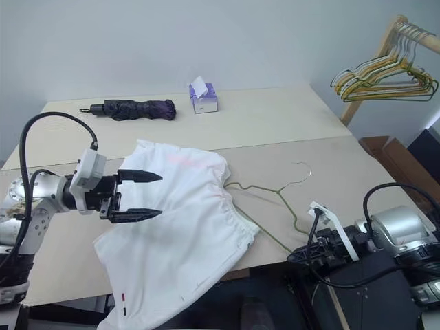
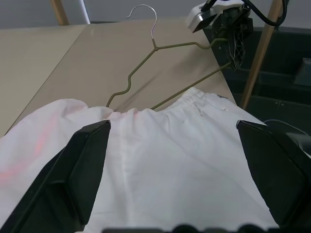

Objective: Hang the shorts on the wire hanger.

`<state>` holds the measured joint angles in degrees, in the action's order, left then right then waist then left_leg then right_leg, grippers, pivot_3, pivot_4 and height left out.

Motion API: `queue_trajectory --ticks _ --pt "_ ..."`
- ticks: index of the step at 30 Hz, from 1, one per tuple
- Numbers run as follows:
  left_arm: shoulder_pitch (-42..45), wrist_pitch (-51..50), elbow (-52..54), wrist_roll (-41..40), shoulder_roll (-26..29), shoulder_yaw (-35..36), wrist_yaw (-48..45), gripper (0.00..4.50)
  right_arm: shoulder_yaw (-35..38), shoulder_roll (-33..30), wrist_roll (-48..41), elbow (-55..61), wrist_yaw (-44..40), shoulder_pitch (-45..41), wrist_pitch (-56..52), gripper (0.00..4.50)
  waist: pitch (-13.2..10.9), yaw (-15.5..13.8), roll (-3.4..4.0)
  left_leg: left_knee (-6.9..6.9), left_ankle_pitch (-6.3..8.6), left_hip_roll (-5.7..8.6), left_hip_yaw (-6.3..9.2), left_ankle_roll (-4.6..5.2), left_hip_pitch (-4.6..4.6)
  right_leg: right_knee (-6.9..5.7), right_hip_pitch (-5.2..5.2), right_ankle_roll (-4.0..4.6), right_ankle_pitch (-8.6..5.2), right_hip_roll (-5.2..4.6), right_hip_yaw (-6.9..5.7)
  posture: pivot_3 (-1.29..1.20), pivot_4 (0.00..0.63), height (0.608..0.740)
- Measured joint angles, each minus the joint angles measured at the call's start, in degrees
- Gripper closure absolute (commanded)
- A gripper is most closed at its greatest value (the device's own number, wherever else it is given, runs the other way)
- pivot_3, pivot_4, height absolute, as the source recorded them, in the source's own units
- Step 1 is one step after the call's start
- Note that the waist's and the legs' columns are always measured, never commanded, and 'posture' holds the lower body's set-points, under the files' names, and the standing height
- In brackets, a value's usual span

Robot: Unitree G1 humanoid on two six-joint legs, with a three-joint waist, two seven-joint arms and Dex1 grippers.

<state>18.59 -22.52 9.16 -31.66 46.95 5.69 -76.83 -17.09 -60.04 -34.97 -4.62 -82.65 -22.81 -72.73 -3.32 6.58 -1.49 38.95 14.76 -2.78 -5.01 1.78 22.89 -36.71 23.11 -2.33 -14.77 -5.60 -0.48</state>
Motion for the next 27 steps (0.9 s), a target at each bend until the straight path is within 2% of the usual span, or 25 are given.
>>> queue_trajectory --ticks 8,13,22,27 --pt "-1.4 0.0 1.4 0.0 0.5 0.0 1.0 0.02 -1.4 -0.9 0.2 -8.0 -3.8 -2.9 2.3 4.50 0.0 -1.5 0.00 0.01 0.00 0.00 -0.04 -0.01 0.01 -0.01 0.03 0.00 0.00 0.00 -0.01 -0.12 0.054 0.740" --pt "-1.7 0.0 1.4 0.0 0.9 0.0 1.2 0.02 -0.3 -5.5 -1.2 -6.5 -5.9 -1.5 3.3 4.50 0.0 -2.4 0.03 0.02 0.00 -0.01 -0.09 -0.01 -0.01 -0.01 0.03 0.00 0.00 0.00 -0.01 -0.13 0.050 0.740" --pt "-1.2 0.2 1.3 0.0 0.9 0.0 1.2 0.02 0.3 -5.1 -1.9 -5.7 -6.0 0.4 4.8 4.50 0.0 -2.6 0.03 0.02 0.00 0.00 -0.13 -0.02 0.01 -0.01 0.04 0.01 0.00 0.00 -0.01 -0.14 0.037 0.740" --pt "-1.2 0.6 1.3 0.1 0.9 -0.2 1.1 0.02 3.8 -5.1 -3.1 -3.8 -6.0 -0.7 5.0 4.50 0.0 -2.5 0.04 0.03 -0.01 -0.01 -0.15 -0.03 -0.02 -0.05 0.04 0.01 0.00 0.01 -0.01 -0.14 0.037 0.740"
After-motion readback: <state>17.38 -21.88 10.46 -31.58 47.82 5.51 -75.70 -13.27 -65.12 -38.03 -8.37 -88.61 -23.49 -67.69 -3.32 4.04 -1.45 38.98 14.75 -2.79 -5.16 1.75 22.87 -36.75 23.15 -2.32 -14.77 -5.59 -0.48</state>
